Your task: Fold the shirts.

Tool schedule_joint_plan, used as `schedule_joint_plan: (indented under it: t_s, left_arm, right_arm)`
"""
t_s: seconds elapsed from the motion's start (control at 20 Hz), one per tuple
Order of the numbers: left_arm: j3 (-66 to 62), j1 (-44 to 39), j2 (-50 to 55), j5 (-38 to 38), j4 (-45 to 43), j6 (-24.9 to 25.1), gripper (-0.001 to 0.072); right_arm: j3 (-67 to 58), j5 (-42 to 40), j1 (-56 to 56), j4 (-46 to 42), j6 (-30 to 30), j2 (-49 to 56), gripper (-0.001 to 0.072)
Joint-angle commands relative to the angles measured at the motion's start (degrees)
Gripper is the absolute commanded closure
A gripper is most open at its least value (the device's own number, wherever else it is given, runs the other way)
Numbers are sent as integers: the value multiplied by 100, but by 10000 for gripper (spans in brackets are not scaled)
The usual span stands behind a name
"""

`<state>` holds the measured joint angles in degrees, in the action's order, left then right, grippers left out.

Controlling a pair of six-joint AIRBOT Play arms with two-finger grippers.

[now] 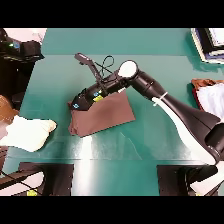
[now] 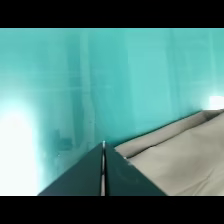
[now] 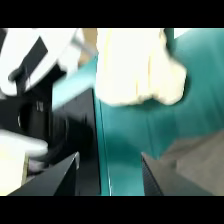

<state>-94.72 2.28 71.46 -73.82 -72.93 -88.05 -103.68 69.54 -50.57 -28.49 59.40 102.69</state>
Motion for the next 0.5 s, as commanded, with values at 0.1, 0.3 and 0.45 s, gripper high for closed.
schedule_joint_plan:
  t_s: [0.1,0.3,0.45]
  left_arm:
    - [-2,68,-63,-319,7,0,675]
    - [-2,66,-63,-376,9,0,675]
    - [2,48,-37,-243,190,2,675]
  right_arm:
    - [57,1143,859,-1611,599,-118,269]
    - [1499,925,2284,-1720,789,-767,269]
    - [2599,463,3250,-1694,833,-1095,266]
